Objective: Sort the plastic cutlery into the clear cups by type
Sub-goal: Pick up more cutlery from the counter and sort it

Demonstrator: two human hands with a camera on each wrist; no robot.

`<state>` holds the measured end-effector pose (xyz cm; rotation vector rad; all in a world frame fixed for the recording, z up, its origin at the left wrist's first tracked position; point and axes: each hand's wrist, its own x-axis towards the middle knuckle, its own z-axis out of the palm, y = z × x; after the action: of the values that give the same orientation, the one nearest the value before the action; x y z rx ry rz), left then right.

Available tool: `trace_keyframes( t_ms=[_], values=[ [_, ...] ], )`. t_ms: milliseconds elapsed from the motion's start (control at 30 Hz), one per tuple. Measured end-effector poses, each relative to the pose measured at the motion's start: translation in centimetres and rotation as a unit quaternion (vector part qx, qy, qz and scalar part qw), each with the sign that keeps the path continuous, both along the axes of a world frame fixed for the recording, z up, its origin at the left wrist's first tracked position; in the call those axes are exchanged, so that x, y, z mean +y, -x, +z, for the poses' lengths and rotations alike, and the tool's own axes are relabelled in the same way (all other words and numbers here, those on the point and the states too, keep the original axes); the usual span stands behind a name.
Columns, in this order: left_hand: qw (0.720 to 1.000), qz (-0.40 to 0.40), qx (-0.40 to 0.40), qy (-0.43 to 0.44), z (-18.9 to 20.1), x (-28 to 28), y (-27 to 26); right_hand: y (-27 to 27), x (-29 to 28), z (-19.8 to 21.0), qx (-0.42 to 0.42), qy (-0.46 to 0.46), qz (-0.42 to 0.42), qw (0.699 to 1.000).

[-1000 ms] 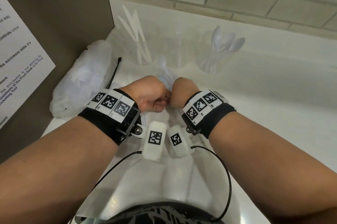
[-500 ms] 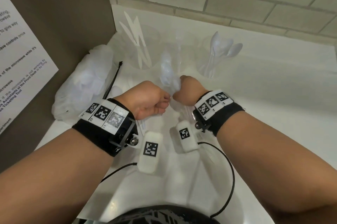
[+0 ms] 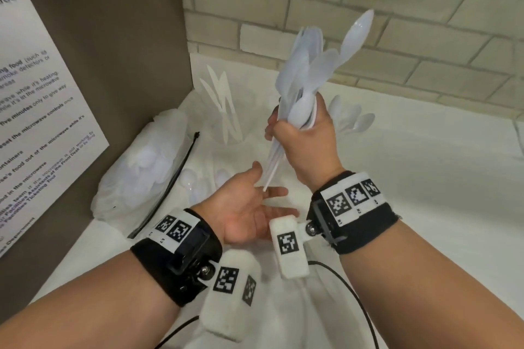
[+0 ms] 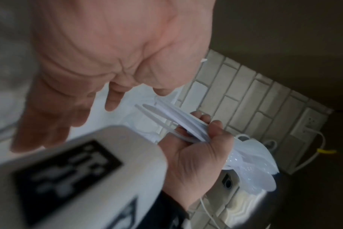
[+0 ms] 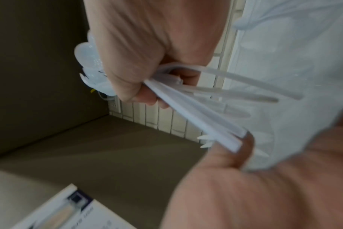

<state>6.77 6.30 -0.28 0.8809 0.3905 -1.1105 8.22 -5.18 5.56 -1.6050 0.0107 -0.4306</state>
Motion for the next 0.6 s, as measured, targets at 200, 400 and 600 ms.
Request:
trace_keyframes(
  t_ms=[200,400,600],
  values=[
    [0.984,0.158,-0.023,0.073,1.5,-0.1,-0.9,0.6,1.4,-1.6,0.005,0.021,-0.011,1.000],
    [0.970,0.228,-0.066,0.048,1.5,-0.2,-1.2,0.8,2.4,-3.7,0.039,0.011,0.014,0.999],
    [0.968,0.245,-0.049,0.037,1.0,-0.6,-1.2,1.3,1.9,-5.2,0.071,0.019,0.020,0.997]
  ],
)
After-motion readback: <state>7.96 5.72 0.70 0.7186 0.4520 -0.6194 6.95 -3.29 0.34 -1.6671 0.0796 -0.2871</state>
